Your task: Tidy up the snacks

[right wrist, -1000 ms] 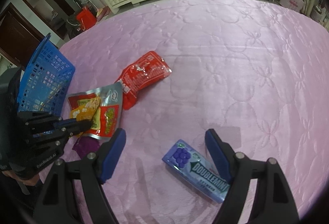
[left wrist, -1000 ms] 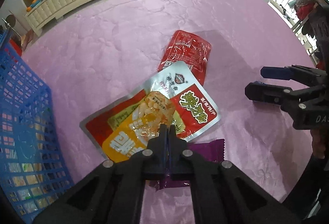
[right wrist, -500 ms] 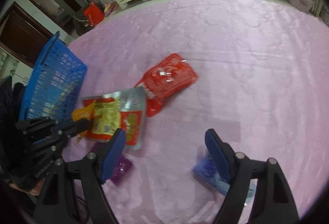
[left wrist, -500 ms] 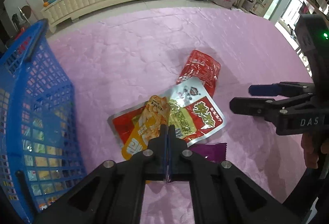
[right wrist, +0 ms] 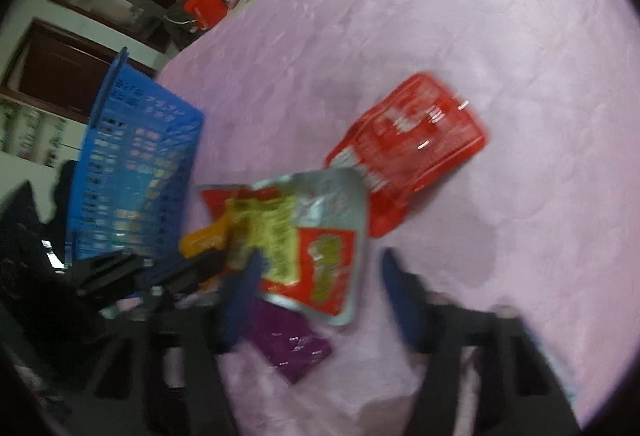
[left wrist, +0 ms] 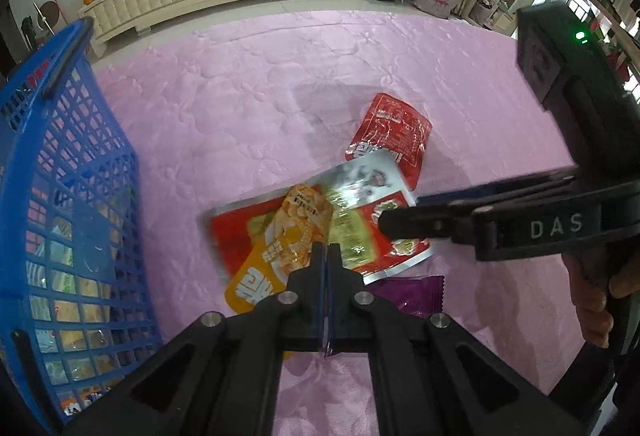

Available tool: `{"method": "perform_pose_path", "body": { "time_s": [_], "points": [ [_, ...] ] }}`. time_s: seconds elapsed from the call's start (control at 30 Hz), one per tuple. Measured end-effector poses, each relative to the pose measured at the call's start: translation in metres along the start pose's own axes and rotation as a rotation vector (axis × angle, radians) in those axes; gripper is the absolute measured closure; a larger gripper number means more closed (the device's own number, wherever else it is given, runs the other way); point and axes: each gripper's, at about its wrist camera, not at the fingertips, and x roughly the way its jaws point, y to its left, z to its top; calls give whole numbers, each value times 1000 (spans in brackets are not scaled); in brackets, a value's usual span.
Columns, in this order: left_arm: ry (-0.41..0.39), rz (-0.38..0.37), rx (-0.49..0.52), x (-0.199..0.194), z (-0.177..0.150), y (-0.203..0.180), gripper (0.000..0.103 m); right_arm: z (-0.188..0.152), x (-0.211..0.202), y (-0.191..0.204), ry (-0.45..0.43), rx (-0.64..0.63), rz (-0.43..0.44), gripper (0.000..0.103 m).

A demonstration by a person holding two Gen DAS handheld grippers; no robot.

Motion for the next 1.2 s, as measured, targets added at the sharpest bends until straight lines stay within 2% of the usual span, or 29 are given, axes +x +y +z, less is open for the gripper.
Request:
{"method": "perform_pose_path", "body": {
  "time_s": [0.1, 0.13, 0.17, 0.2, 0.23, 0.4, 0.67, 0.9, 1.2],
  "points": [
    [6, 1, 5, 2, -4, 1, 103, 2, 3, 2, 6, -2, 7, 56],
    [7, 5, 10, 2, -6, 0, 103, 1, 4, 1, 9, 3, -2, 66],
    [7, 6, 12, 2, -8, 0, 103, 1, 5, 1, 14, 7, -2, 82],
    [6, 2, 11, 1, -8, 0, 103, 0, 6, 1, 9, 10, -6, 91],
    [2, -5, 9, -1, -9, -1, 103, -1, 4, 2, 2, 7, -8, 94],
    [-26, -6, 22, -14, -12, -7, 103, -9, -17, 29, -85, -83, -27, 98],
    [-109, -19, 6, -65, -14, -9, 103, -19, -63, 74, -195, -165, -85, 101],
    [-173, -28, -4, -106, -27, -13, 103, -40, -94, 102, -246, -244, -153, 101],
    [-253, -38, -7, -149, -35, -7, 103, -56, -129, 133, -327, -261, -187, 101]
  ]
}}
